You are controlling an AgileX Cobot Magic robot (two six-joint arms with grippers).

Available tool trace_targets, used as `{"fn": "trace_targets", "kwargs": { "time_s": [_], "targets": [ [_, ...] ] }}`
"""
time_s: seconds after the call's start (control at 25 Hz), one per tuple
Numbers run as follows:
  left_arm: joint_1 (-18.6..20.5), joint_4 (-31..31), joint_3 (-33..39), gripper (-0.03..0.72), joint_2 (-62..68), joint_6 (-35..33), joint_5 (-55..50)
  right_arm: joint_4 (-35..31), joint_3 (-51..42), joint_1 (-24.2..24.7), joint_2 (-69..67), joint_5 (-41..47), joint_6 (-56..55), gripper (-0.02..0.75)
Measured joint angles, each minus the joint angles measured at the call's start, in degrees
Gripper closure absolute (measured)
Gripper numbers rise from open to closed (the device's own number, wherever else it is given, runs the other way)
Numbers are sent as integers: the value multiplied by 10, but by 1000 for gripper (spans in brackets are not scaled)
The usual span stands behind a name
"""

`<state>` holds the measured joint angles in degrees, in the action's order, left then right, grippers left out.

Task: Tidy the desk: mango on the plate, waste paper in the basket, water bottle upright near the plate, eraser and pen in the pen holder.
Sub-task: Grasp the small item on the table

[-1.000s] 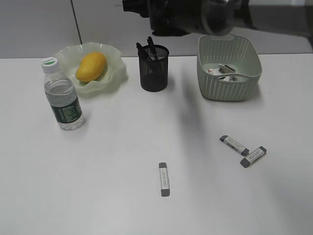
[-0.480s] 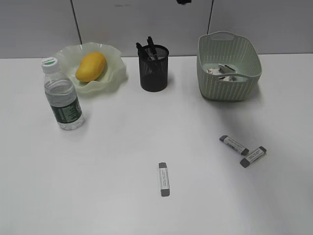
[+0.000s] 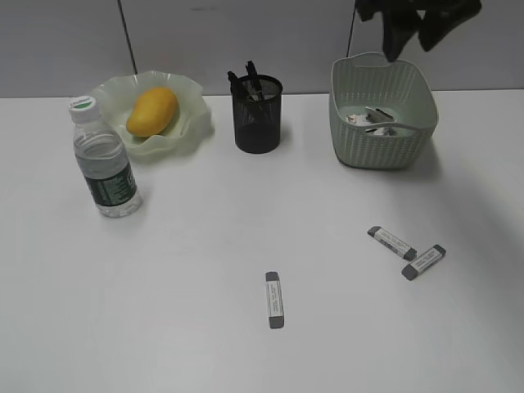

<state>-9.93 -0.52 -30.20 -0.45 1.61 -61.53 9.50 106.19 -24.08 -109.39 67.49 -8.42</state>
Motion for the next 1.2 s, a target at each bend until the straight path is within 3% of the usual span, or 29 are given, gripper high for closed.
{"fn": "trace_targets", "kwargs": {
  "time_s": [0.28,0.64,0.92,1.2],
  "targets": [
    [0,21,0,324,0,0,3,-41,0,59,8,17,74,225],
    [0,25,0,321,0,1,3,-84,-21,166,70,18,120,211],
    [0,34,-2,225,6,1,4,-95,-148,239,158,18,137,210],
    [0,60,-38,200,150,1,4,-99,-346,247,315,1,142,209]
  ]
}}
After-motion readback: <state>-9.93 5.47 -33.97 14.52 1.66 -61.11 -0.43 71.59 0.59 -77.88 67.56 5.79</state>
